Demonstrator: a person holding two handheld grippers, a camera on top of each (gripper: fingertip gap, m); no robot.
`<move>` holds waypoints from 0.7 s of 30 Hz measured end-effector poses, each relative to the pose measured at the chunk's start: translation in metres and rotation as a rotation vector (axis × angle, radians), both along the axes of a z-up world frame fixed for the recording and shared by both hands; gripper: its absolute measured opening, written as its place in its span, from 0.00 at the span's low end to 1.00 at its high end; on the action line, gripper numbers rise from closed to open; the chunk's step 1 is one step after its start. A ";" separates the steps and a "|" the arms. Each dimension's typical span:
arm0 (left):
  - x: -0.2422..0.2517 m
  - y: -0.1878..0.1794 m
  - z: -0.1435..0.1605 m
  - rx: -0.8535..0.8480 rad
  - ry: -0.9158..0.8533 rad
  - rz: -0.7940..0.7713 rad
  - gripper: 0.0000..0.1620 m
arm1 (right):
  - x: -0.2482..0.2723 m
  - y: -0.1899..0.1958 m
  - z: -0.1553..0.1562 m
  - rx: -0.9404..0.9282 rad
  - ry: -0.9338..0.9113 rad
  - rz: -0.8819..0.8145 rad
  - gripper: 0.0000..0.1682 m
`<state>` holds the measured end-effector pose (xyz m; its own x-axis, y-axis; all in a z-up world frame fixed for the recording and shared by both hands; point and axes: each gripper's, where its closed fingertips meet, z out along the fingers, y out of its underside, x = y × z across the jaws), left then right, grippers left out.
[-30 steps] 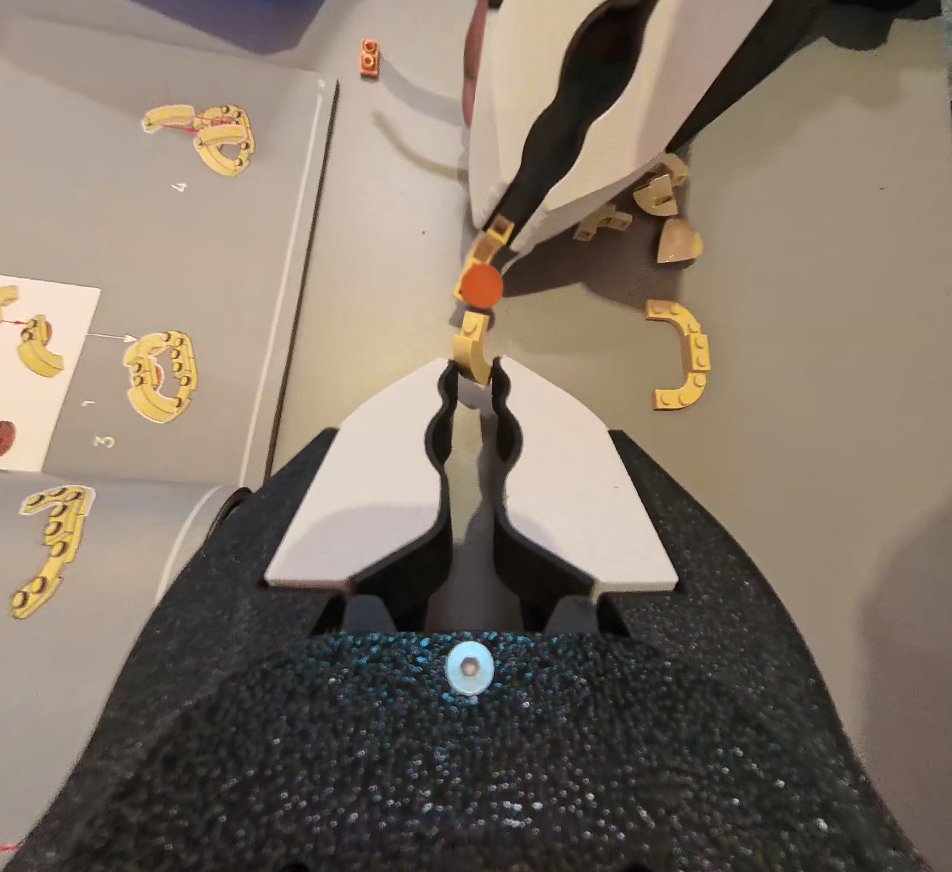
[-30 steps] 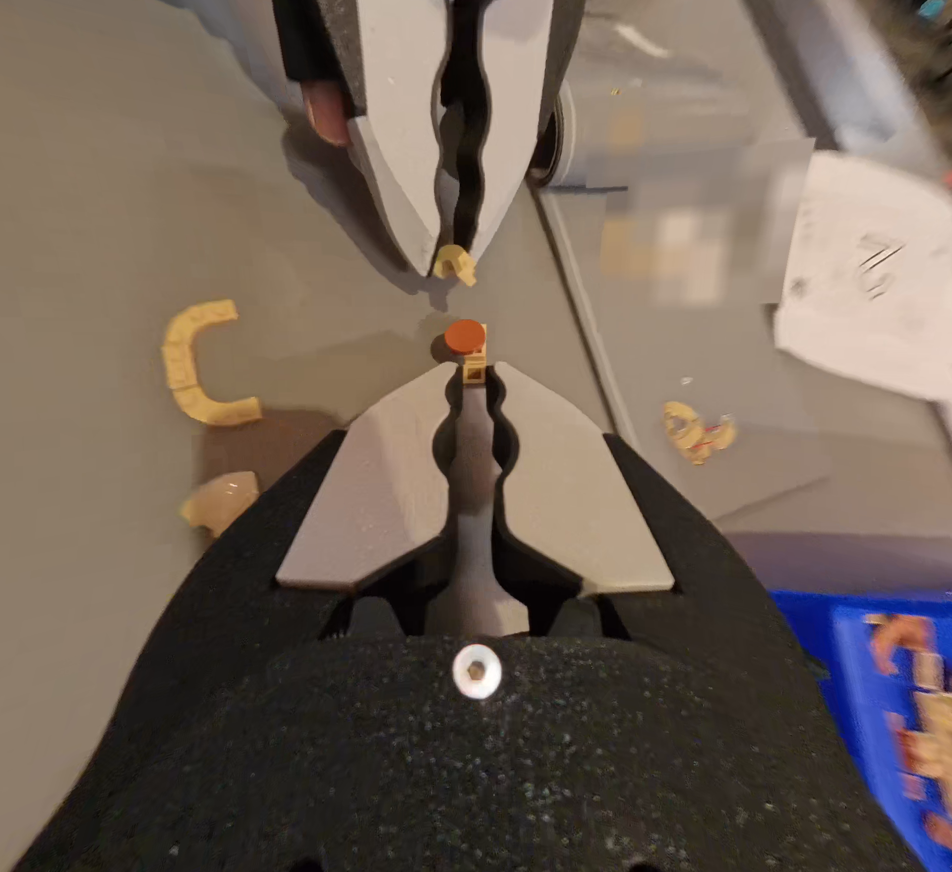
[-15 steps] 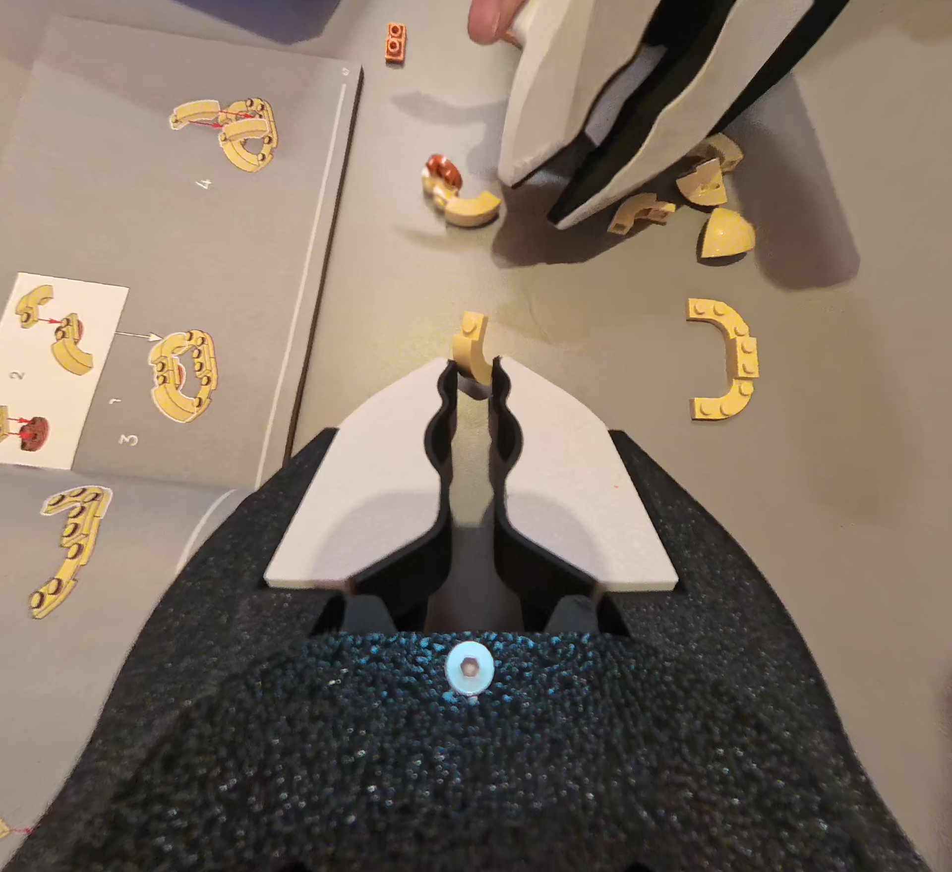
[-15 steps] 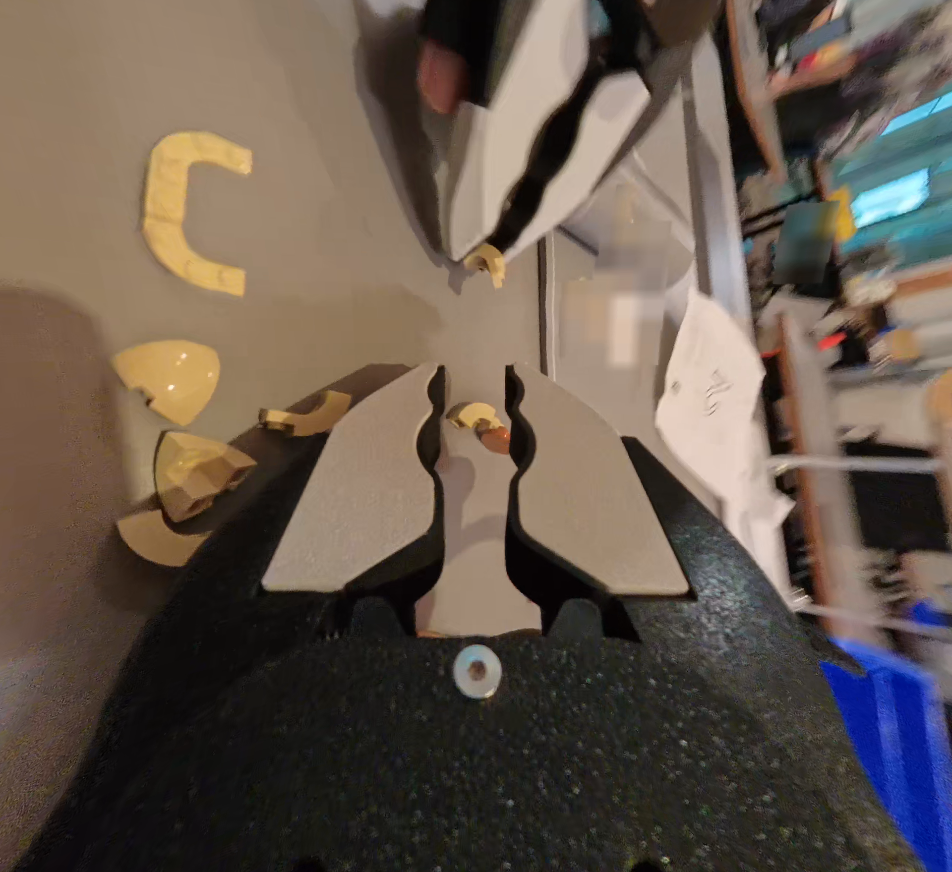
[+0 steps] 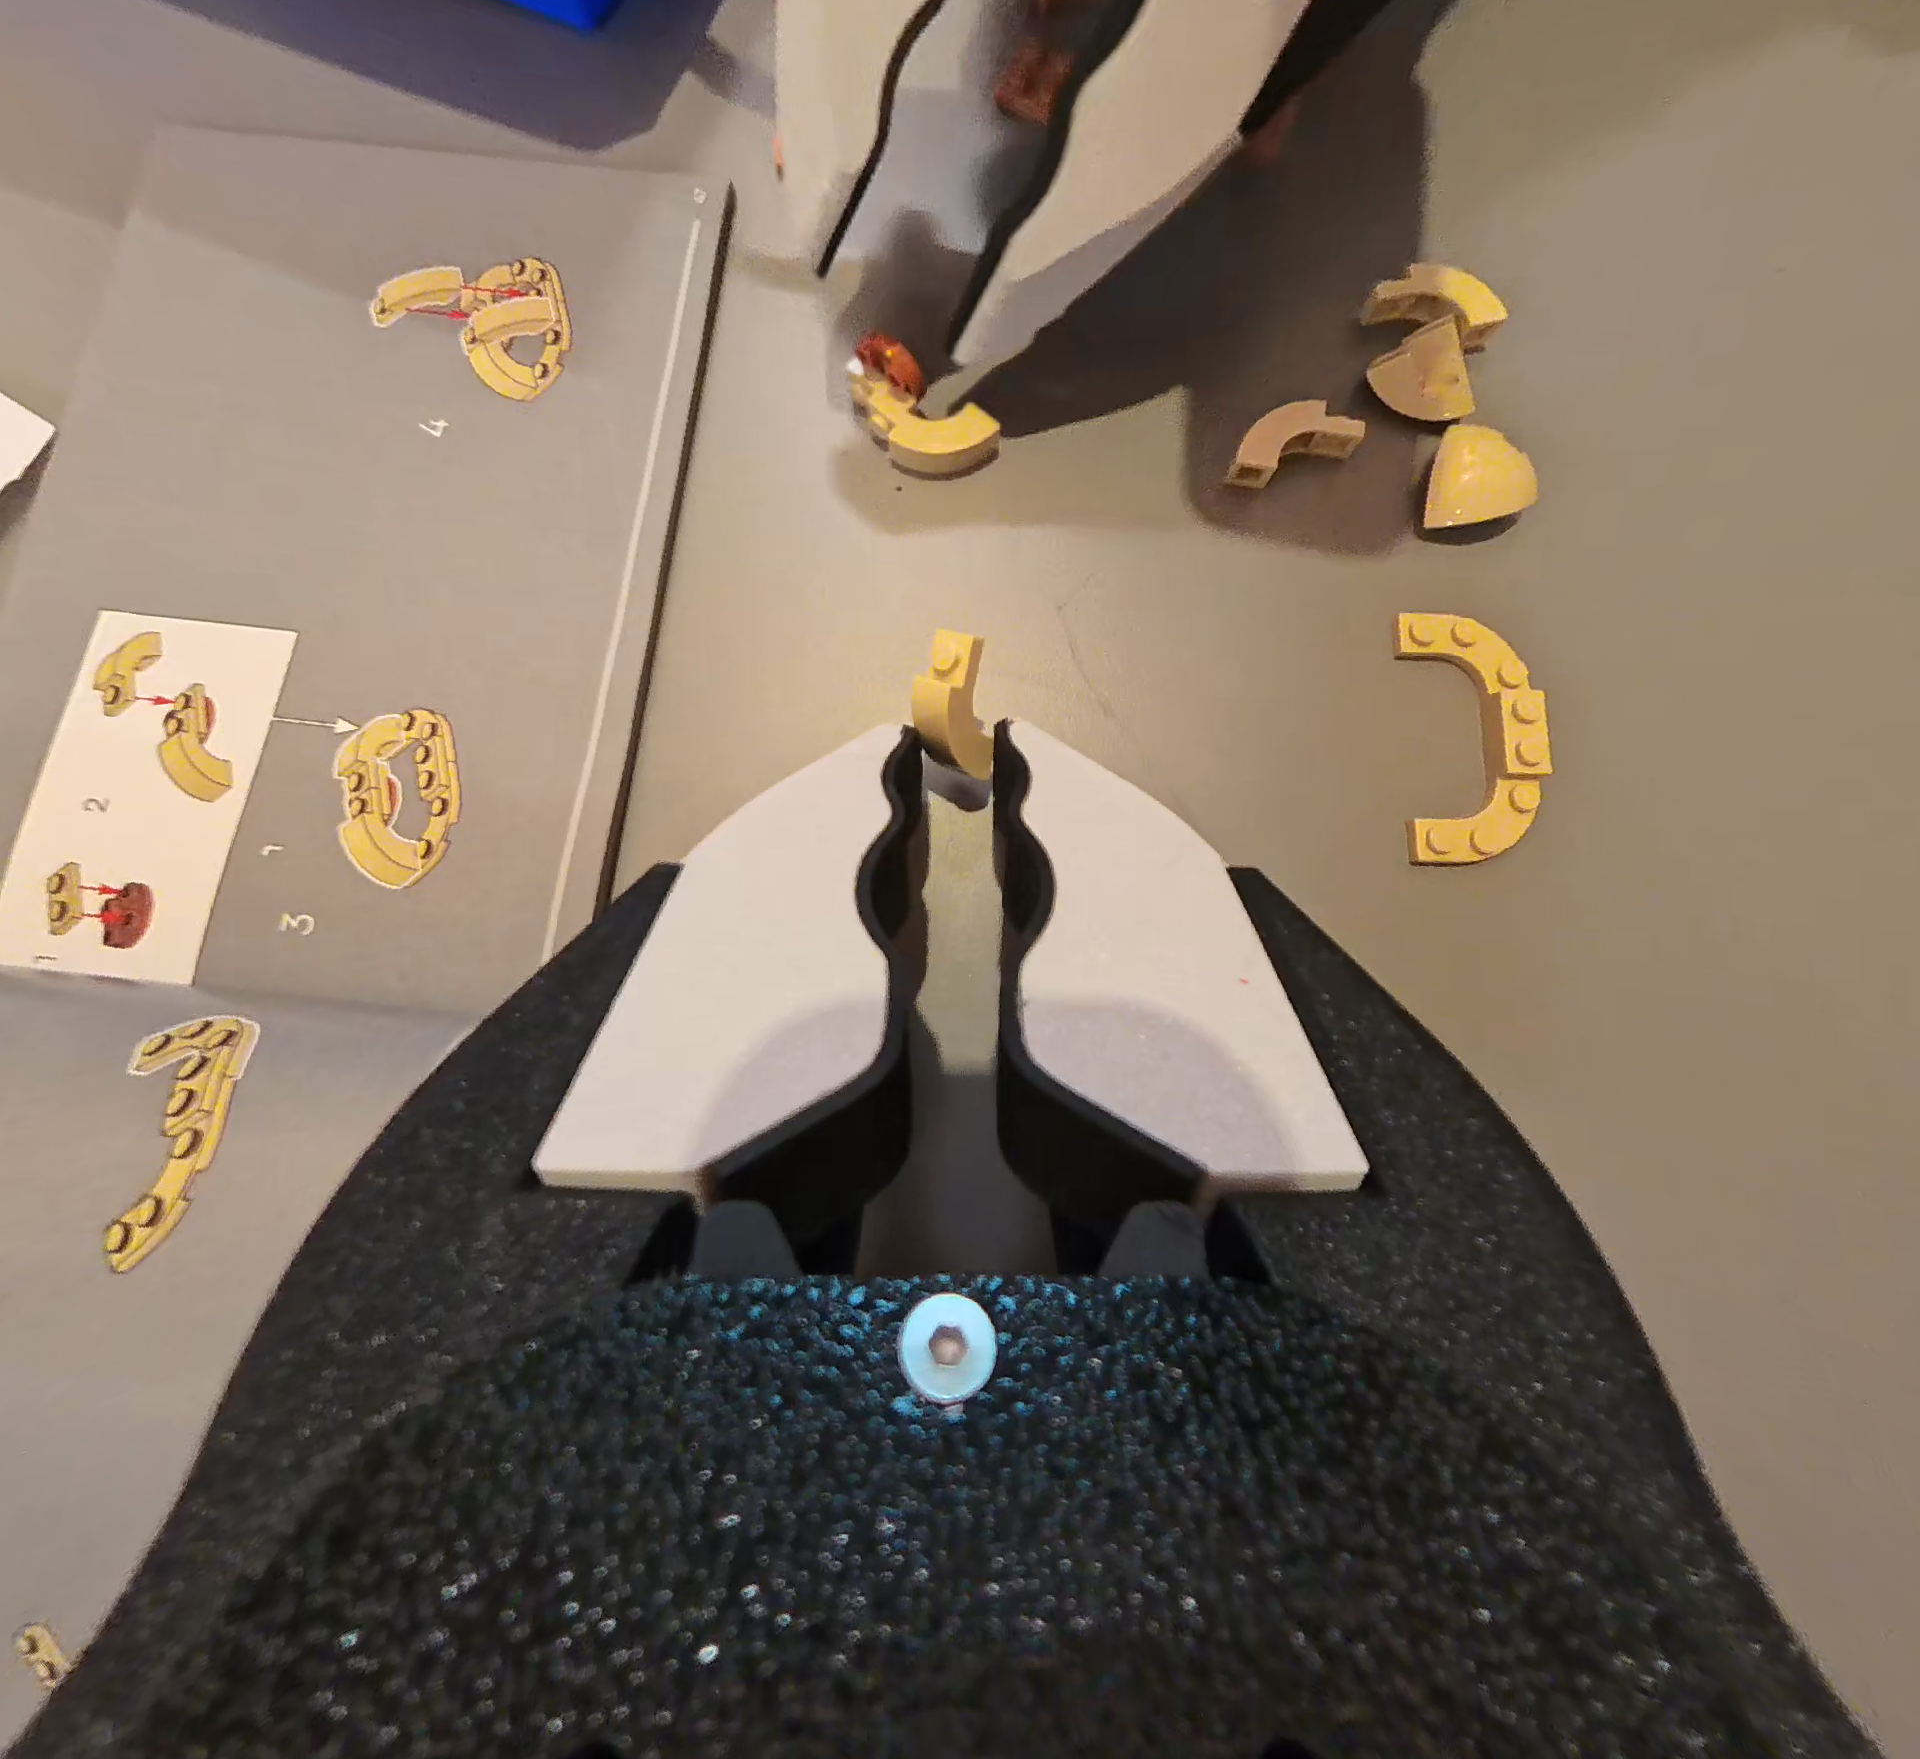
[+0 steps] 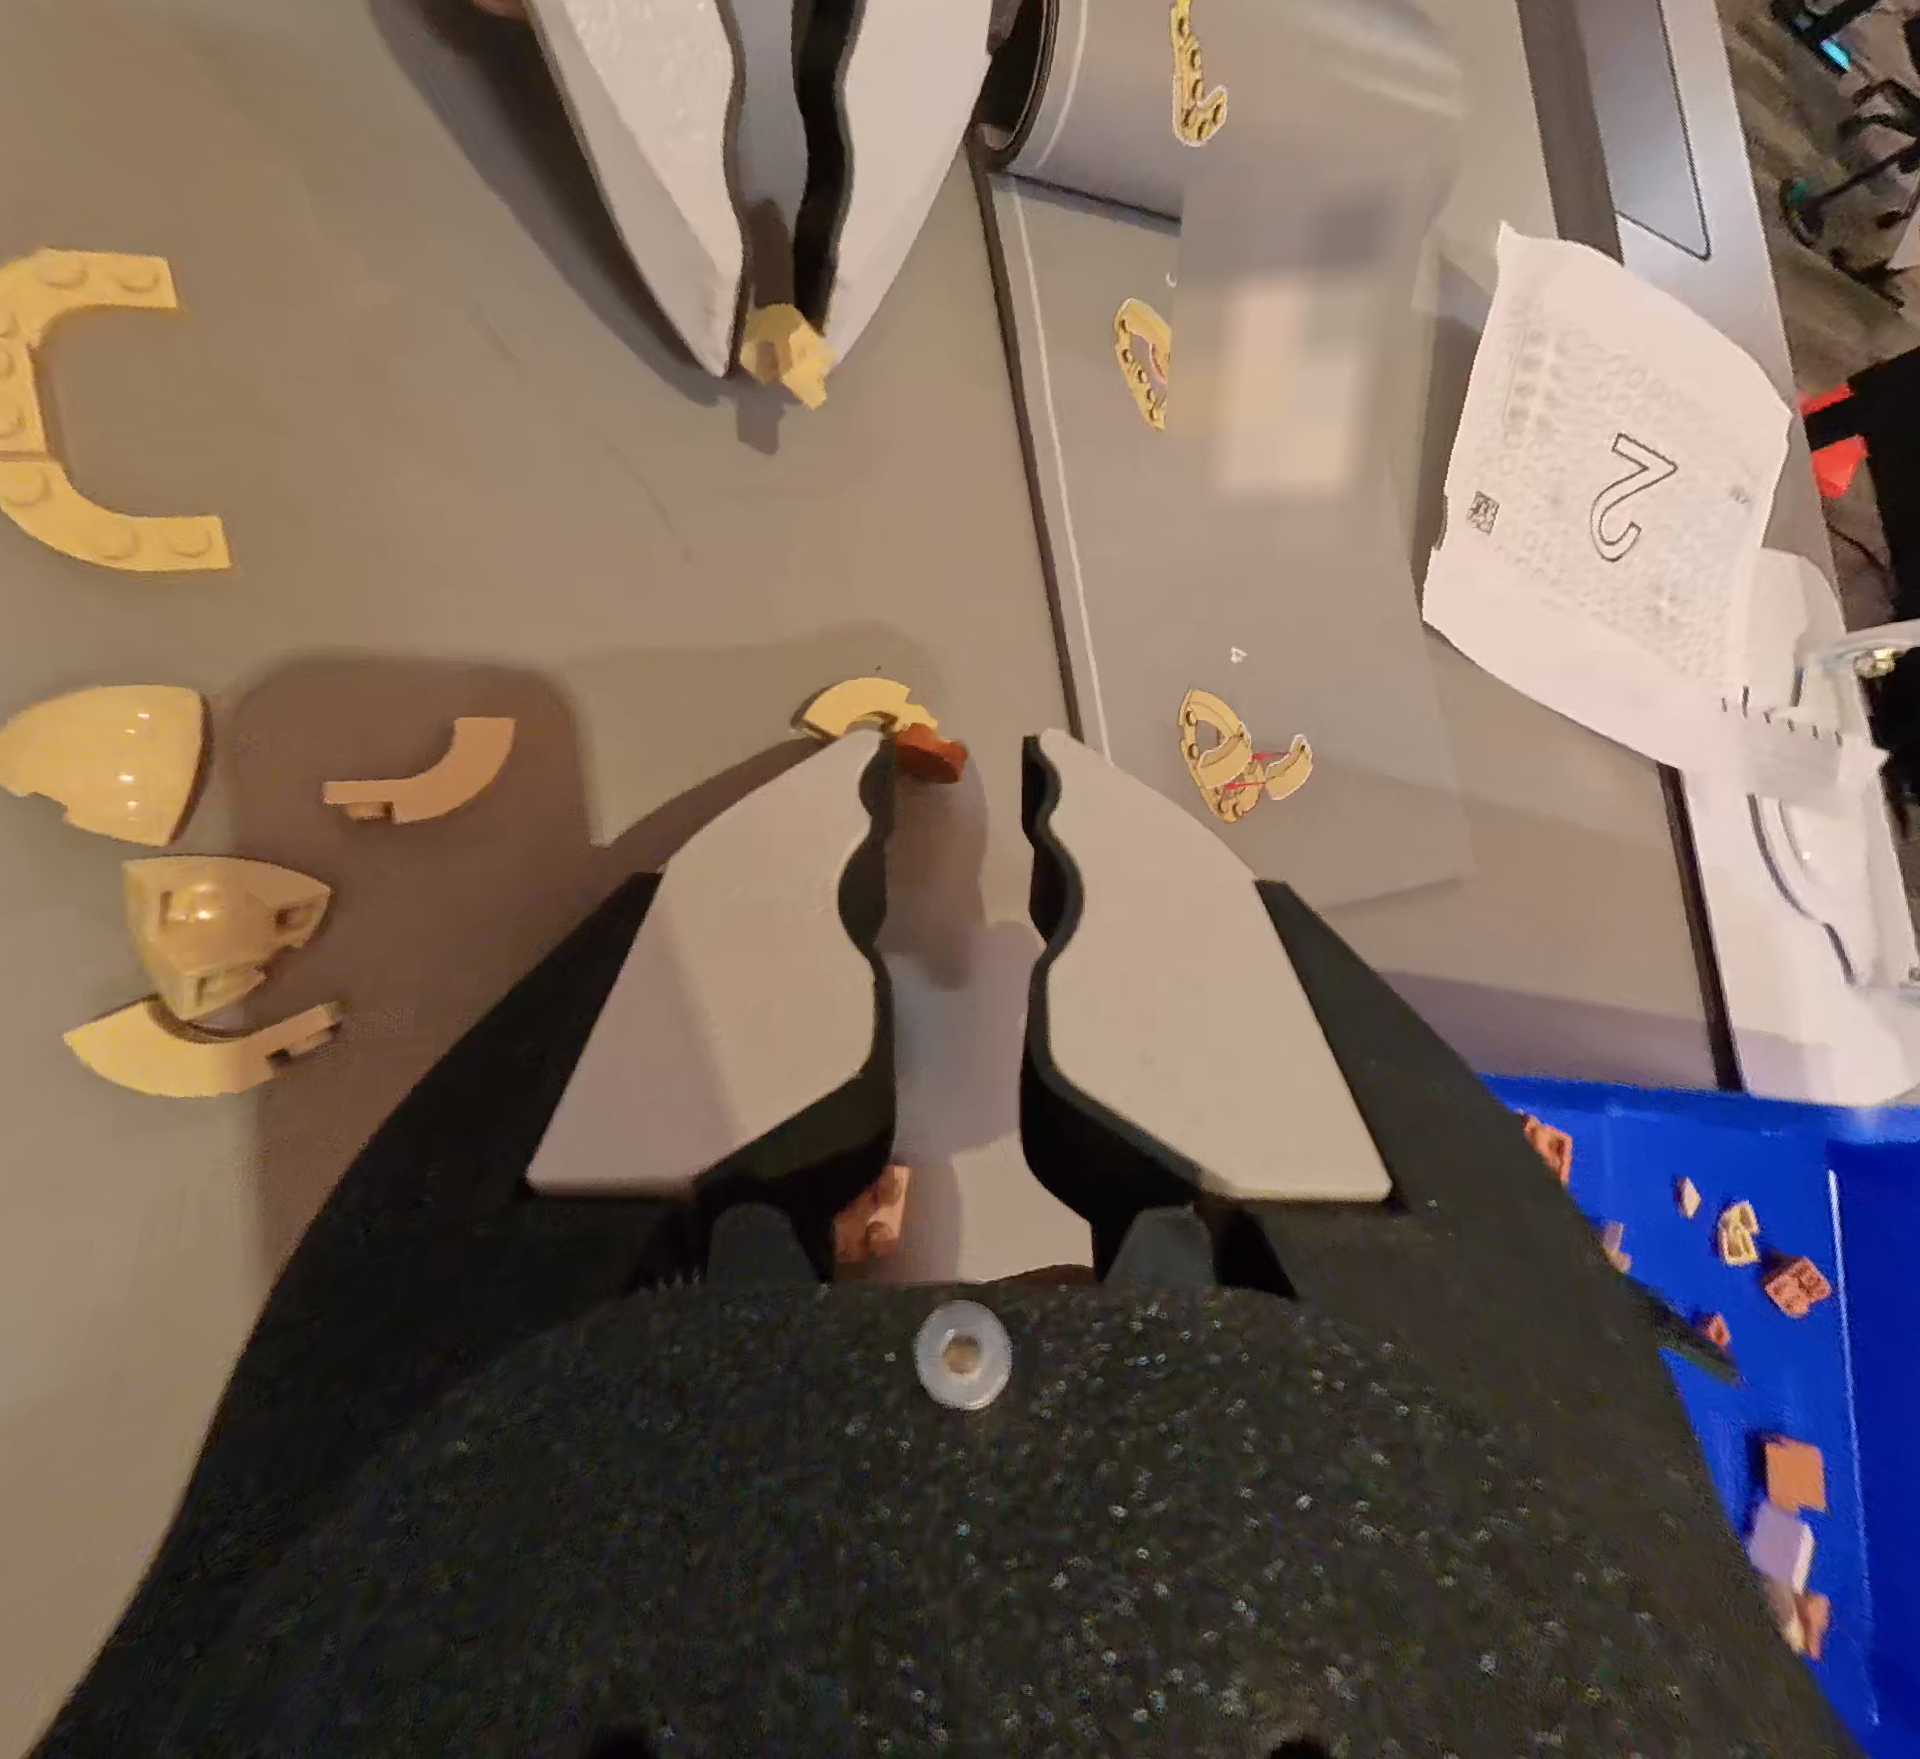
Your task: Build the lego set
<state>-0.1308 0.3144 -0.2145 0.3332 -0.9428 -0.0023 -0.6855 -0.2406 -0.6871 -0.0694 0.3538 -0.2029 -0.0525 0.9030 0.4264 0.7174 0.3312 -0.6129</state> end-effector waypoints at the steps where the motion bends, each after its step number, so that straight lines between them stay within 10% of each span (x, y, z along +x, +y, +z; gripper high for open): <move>1: 0.000 0.000 0.000 0.005 0.003 -0.003 0.08 | -0.002 0.000 0.001 -0.018 0.001 0.016 0.12; 14: -0.001 0.001 -0.001 0.028 0.014 -0.005 0.08 | -0.005 0.000 0.002 -0.351 -0.009 -0.206 0.09; 21: 0.005 0.003 0.004 0.053 -0.023 0.000 0.08 | -0.022 0.007 0.033 -0.477 0.297 -0.316 0.16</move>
<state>-0.1259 0.3174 -0.2107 0.3333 -0.9417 -0.0449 -0.6697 -0.2030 -0.7144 -0.0909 0.3609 -0.1697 0.3053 0.9496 -0.0704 0.5131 -0.2263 -0.8279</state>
